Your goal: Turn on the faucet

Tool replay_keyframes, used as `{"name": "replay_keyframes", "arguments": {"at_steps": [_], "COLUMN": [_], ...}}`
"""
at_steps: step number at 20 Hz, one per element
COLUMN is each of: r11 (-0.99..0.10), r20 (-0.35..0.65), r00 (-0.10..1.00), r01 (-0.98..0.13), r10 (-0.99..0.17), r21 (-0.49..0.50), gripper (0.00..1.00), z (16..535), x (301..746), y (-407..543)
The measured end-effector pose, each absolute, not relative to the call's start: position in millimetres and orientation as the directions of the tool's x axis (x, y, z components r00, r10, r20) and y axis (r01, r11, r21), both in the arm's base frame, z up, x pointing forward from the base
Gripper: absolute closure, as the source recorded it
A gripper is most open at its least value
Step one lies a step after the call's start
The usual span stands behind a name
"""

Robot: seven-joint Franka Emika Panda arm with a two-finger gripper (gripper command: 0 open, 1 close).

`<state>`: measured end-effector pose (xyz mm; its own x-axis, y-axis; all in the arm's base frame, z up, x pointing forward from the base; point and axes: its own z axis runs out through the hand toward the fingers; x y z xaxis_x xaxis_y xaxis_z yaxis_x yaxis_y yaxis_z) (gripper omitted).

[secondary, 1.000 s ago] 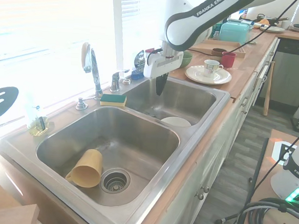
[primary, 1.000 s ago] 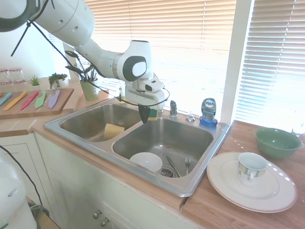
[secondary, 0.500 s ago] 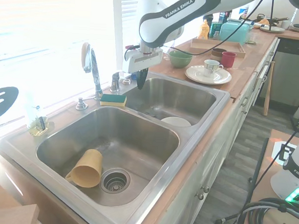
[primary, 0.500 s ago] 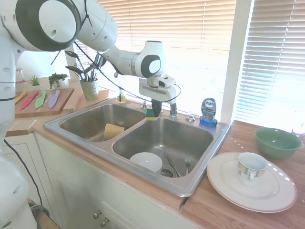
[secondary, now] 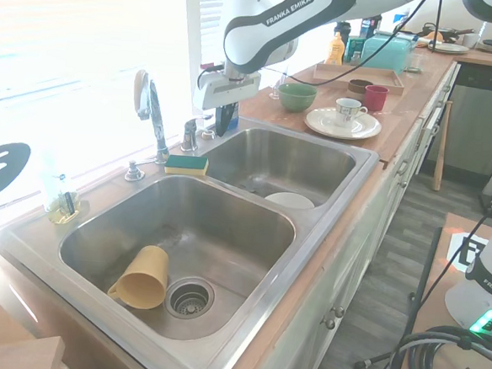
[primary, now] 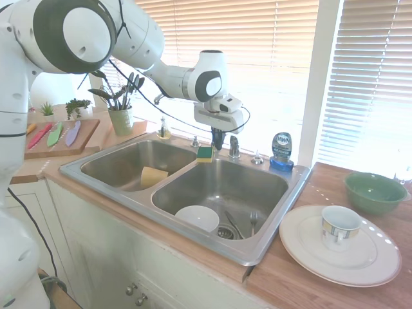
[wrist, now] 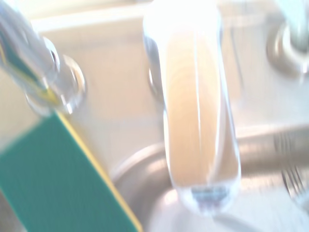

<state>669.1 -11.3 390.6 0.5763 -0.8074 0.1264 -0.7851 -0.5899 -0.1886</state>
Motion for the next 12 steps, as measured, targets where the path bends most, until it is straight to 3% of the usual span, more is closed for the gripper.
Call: {"name": "replay_keyframes", "arguments": {"at_steps": [12], "r11": [-0.547], "r20": [0.17], "r00": [0.522], "r01": [-0.764], "r10": [-0.836], "r21": [-0.342], "gripper": [1.0], "z": [415], "x": [689], "y": [-9]}}
